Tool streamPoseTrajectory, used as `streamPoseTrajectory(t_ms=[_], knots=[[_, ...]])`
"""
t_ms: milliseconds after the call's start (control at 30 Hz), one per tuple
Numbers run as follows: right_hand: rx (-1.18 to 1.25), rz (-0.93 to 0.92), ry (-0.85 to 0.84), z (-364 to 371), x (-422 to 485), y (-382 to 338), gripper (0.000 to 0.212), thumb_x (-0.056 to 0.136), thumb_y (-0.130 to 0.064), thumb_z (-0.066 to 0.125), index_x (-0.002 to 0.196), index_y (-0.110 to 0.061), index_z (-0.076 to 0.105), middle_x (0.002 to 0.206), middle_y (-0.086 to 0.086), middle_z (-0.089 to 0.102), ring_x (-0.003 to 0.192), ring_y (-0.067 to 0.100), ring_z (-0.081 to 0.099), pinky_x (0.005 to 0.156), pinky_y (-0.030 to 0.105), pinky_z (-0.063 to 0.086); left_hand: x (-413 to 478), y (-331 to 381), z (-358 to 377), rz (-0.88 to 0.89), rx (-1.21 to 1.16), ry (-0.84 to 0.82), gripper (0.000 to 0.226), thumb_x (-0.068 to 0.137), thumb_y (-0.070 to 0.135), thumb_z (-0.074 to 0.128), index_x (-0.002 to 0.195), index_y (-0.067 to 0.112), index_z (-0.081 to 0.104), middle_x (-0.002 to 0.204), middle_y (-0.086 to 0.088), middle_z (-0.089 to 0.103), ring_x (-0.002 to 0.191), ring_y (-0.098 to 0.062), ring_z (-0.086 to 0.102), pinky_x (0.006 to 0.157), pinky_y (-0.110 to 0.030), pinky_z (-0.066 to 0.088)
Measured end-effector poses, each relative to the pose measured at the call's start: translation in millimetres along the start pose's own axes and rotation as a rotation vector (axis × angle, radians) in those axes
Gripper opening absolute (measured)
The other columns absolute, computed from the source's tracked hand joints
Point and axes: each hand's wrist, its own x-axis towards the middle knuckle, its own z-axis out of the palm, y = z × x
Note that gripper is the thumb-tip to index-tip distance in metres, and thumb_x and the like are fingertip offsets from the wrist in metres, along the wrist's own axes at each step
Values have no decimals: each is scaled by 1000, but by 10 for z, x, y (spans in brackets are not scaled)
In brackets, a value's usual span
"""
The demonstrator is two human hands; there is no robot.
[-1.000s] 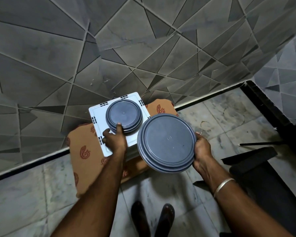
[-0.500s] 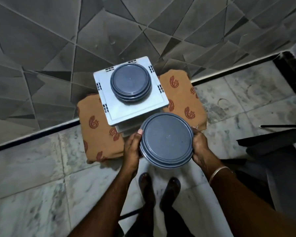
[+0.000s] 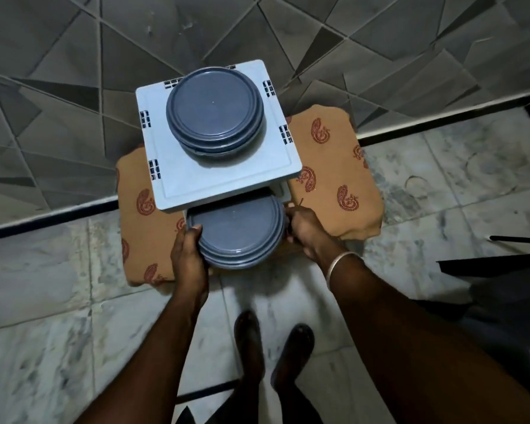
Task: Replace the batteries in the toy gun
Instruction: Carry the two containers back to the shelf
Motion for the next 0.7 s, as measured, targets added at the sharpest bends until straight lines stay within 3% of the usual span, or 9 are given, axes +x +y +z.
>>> streamPoseTrajectory(t_ms=[133,233,367,467,567,633,700], knots=[[-148,-71,10,142,291,-137,23,98,-18,38,89,-12,58,63,6,51,48,19,42,42,22,32,282,57,174,47,-44,68,42,86,31,63,117,4,69,118,-18,71,116,-37,64,101,-53,49],[-284,-160,36,237,478,-215,17,94,-9,43,84,-13,57,69,2,51,57,17,43,51,26,32,385,62,284,94,-57,111,36,90,29,58,115,7,70,114,-10,74,110,-29,68,95,-46,56],[-390,-169,26,348,696,-194,29,95,-16,46,67,-20,45,63,-3,41,52,14,34,46,26,26,485,31,350,110,-75,190,32,92,20,47,112,6,68,109,-8,73,99,-23,68,81,-32,55],[-321,-155,12,320,740,-137,28,100,-19,39,73,-24,46,68,-6,42,56,9,38,50,24,32,544,10,361,144,-91,221,46,83,24,48,122,4,63,118,-8,70,104,-21,65,92,-29,52],[-415,-250,-33,328,786,-110,32,98,-9,37,72,-28,43,74,-5,47,65,9,44,60,23,38,553,23,413,106,-81,236,12,94,10,46,93,18,56,88,10,58,82,-10,54,72,-18,42],[-572,-362,35,370,806,-137,22,93,-5,46,79,-16,60,85,12,63,78,26,58,67,29,40,577,7,461,77,-24,241,35,99,-1,40,75,24,41,77,11,42,69,-7,41,60,-17,34],[-690,-482,96,378,835,-145,22,92,-5,54,110,-3,67,117,20,66,111,33,59,84,24,38,498,45,507,70,46,229,42,99,-2,40,69,27,34,72,11,36,62,-3,33,51,-16,30]])
